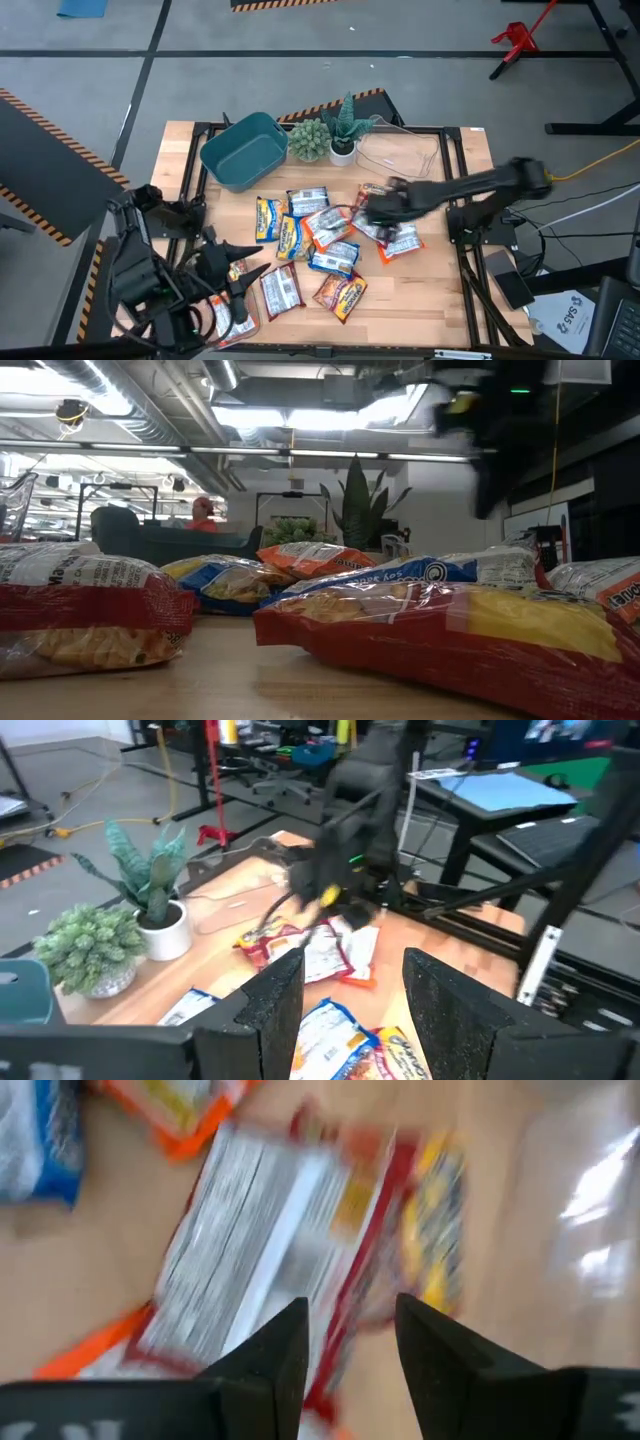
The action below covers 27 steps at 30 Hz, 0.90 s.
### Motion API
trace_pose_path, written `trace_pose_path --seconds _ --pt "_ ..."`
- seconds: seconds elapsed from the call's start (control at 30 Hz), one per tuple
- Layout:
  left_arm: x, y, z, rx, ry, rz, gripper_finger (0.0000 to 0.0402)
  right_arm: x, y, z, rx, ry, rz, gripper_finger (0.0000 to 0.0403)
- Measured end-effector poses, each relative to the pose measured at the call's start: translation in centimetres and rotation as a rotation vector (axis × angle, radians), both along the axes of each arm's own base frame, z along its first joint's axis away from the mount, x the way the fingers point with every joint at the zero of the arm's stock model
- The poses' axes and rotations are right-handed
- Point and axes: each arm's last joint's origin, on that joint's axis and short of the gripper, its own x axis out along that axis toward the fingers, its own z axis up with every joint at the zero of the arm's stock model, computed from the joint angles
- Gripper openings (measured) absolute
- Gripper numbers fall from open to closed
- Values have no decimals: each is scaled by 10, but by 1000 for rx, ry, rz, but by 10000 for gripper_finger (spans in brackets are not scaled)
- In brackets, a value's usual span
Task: Sort Maruchan noodles
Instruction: Put the red noodle pack into the top transparent bin
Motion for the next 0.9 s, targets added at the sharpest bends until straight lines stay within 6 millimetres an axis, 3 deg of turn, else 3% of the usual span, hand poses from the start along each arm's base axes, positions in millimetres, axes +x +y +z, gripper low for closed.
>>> trace_pose_path --seconds 0.17,0.37,0.5,0.6,0.73,0.9 --pt "19 12 -9 -34 42 58 166 -76 -6 -10 90 -167 -243 136" --pt "62 41 -7 -74 122 84 166 -123 -15 -7 222 -427 -413 177" --pt "103 61 4 -112 151 -92 166 -128 -18 -1 257 -633 -422 241" --pt "127 75 6 -118 119 -188 166 -127 -19 -3 224 -668 -438 284" --pt "137 90 6 -136 126 -220 166 -119 -18 -13 167 -650 -448 314" --pt "143 99 -4 -132 162 -199 166 -102 -15 -28 136 -610 -448 323"
